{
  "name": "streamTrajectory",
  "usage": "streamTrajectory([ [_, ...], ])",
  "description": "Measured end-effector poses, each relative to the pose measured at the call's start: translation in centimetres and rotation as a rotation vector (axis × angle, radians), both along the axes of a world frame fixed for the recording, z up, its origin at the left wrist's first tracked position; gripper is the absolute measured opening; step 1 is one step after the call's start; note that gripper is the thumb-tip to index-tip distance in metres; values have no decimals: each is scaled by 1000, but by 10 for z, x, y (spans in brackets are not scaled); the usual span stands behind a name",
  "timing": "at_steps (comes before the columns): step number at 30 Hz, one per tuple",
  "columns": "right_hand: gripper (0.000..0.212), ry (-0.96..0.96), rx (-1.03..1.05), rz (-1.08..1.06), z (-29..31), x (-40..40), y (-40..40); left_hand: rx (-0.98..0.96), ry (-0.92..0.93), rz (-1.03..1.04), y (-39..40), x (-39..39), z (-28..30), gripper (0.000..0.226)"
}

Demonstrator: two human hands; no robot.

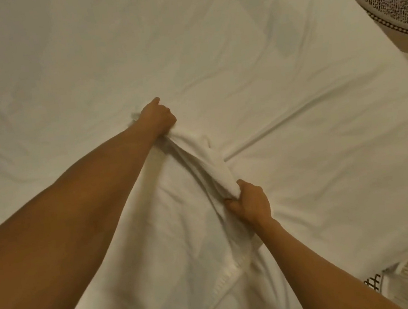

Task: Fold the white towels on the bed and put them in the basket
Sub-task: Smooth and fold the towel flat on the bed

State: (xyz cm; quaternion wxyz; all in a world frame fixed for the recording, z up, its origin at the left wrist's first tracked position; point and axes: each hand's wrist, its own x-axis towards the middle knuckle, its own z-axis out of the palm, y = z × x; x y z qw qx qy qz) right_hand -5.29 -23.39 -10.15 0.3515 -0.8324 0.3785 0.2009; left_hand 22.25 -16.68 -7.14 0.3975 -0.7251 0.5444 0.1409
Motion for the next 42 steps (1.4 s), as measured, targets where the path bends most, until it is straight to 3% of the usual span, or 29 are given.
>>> streamTrajectory([
  [6,30,4,-246,69,22,3,-20,-111,-15,132,-8,-3,14,30],
  [10,38,-53,-326,-15,47,19,-50,-175,-45,152,-42,7,51,28],
  [14,43,-102,-499,-97,85,45,-111,-394,-55,151,-87,23,85,25],
  [19,44,-129,-726,-10,113,69,-161,-650,-54,108,-112,44,93,28],
  [25,32,-106,-598,337,50,45,-120,-468,74,70,-50,35,30,39],
  [29,76,103,-455,435,12,25,-83,-310,107,161,-6,10,-12,59],
  [31,81,81,-481,415,10,22,-79,-349,80,181,3,1,-19,66],
  [35,67,51,-618,415,19,21,-87,-387,45,168,-1,-1,-16,62],
  [39,24,20,-727,385,25,9,-85,-311,-38,144,-11,3,-3,47],
  [42,17,3,-790,391,27,6,-78,-321,-42,146,-6,8,4,40],
])
